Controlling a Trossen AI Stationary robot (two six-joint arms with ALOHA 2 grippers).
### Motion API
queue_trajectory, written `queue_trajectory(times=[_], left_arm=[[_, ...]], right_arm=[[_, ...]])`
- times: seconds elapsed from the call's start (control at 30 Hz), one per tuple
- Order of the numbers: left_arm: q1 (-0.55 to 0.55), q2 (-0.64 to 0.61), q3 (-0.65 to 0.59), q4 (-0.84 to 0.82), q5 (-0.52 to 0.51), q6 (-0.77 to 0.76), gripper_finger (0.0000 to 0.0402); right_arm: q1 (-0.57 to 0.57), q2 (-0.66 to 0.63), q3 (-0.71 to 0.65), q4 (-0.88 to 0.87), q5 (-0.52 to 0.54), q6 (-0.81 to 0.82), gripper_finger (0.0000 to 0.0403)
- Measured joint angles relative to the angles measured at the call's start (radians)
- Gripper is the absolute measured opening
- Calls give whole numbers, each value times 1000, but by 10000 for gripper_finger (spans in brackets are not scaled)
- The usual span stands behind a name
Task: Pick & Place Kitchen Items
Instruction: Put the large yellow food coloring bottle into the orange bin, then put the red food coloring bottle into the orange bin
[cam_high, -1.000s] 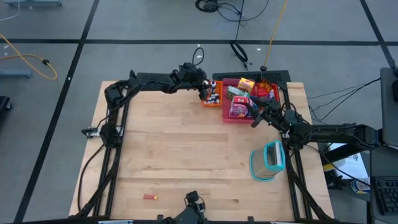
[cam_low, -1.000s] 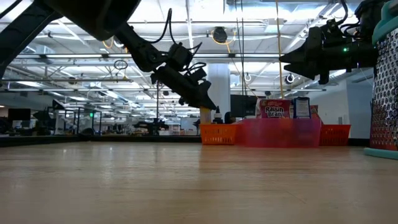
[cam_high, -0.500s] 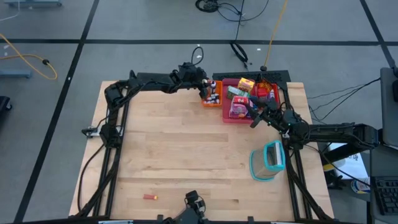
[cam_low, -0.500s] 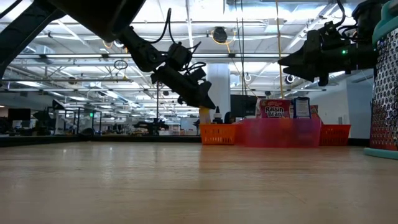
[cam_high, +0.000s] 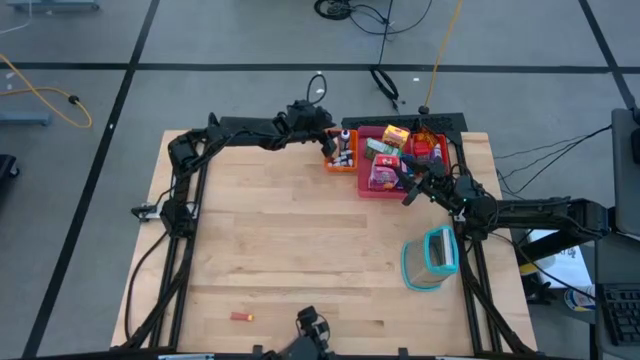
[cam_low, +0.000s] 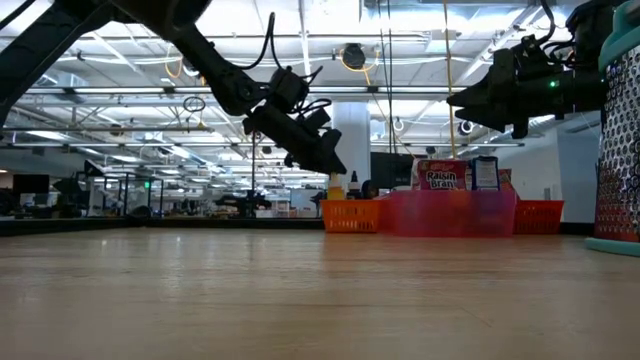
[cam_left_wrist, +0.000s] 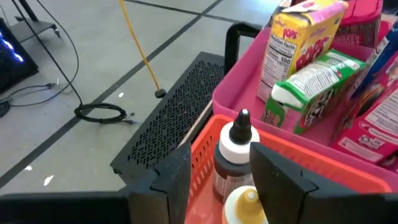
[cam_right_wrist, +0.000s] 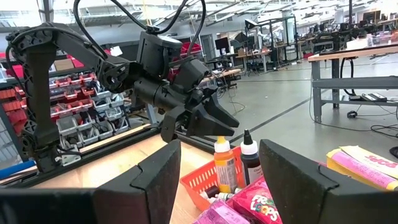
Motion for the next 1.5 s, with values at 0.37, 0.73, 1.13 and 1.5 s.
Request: queue_trajectory(times=[0.37,0.73,1.13,1.5], left_arm=[[-40,-87,0,-80,27,24,163],[-167,-205,-1,-535,34,88,163],[-440,-369,-137,-676,26,89,163],[-692,-637,-455,-566,-38,-146,163]], right_arm=[[0,0,0,2,1,0,210],[0,0,0,0,1,-2,210],[0,4,0,1,0,0,210],[0,7,0,1,0,0,210]])
